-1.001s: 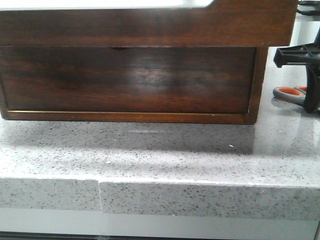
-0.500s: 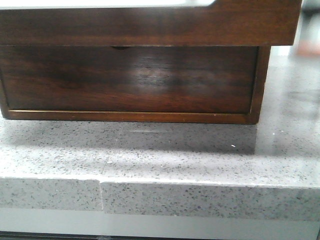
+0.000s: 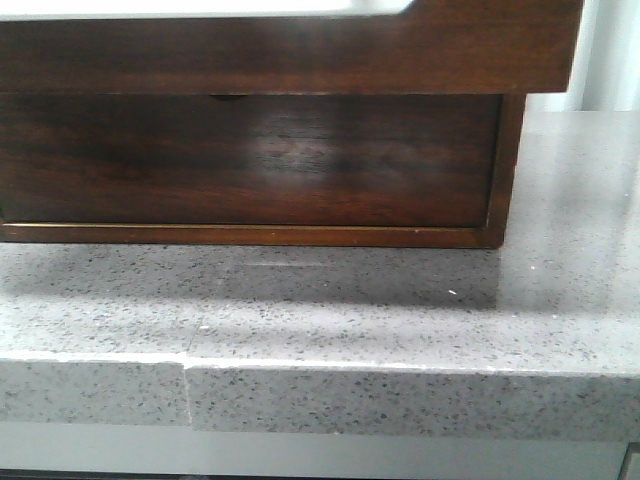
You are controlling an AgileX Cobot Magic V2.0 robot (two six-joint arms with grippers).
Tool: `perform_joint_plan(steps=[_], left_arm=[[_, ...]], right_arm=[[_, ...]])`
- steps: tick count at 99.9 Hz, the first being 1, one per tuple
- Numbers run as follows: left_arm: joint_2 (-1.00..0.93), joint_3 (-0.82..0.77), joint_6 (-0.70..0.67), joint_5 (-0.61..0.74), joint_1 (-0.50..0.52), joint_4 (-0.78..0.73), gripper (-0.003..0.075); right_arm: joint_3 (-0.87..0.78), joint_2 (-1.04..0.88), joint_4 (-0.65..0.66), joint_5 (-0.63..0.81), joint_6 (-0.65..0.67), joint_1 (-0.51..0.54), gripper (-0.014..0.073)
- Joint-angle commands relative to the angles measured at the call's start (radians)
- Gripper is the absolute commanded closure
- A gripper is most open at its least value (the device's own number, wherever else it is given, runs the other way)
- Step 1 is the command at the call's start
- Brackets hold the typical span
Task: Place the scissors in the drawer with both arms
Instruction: 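Lift the scissors with the right gripper and lower them into the drawer, then open the right gripper to release the scissors inside the drawer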
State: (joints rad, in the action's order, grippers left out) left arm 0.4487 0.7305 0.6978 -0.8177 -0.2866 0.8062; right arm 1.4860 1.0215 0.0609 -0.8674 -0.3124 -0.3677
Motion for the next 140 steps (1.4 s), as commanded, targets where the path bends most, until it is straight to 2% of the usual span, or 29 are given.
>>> perform_joint_plan(steps=[1, 20, 39, 70, 95, 104, 114, 124, 134, 140], left_arm=[[0.007, 0.032, 0.003, 0.061, -0.008, 0.051, 0.0740], [0.007, 0.032, 0.003, 0.061, -0.008, 0.051, 0.0740], [0.007, 0.032, 0.003, 0.061, -0.008, 0.051, 0.0740], [0.007, 0.032, 0.003, 0.051, -0.008, 0.051, 0.0740], [0.007, 0.032, 0.003, 0.049, -0.008, 0.051, 0.0740], [0.007, 0.032, 0.003, 0.047, -0.008, 0.059, 0.0740], [0.007, 0.032, 0.003, 0.047, -0.008, 0.060, 0.0740], [0.007, 0.032, 0.003, 0.047, -0.008, 0.066, 0.0740], [0.007, 0.032, 0.003, 0.047, -0.008, 0.066, 0.0740], [0.005, 0.032, 0.003, 0.047, -0.008, 0.066, 0.0740]], right_arm=[[0.053, 0.012, 0.001, 0.112, -0.130, -0.098, 0.0659], [0.058, 0.099, 0.013, 0.211, -0.295, -0.326, 0.0659], [0.058, 0.244, 0.042, 0.293, -0.403, -0.446, 0.0662], [0.058, 0.423, 0.109, 0.225, -0.410, -0.463, 0.0661], [0.058, 0.481, 0.119, 0.191, -0.388, -0.454, 0.0652], [0.058, 0.484, 0.118, 0.191, -0.346, -0.448, 0.0561], [0.058, 0.484, 0.118, 0.191, -0.312, -0.440, 0.0342], [0.058, 0.482, 0.118, 0.194, -0.287, -0.433, 0.0174], [0.058, 0.462, 0.115, 0.192, -0.285, -0.433, 0.0160], [0.058, 0.442, 0.107, 0.189, -0.263, -0.433, 0.0189]])
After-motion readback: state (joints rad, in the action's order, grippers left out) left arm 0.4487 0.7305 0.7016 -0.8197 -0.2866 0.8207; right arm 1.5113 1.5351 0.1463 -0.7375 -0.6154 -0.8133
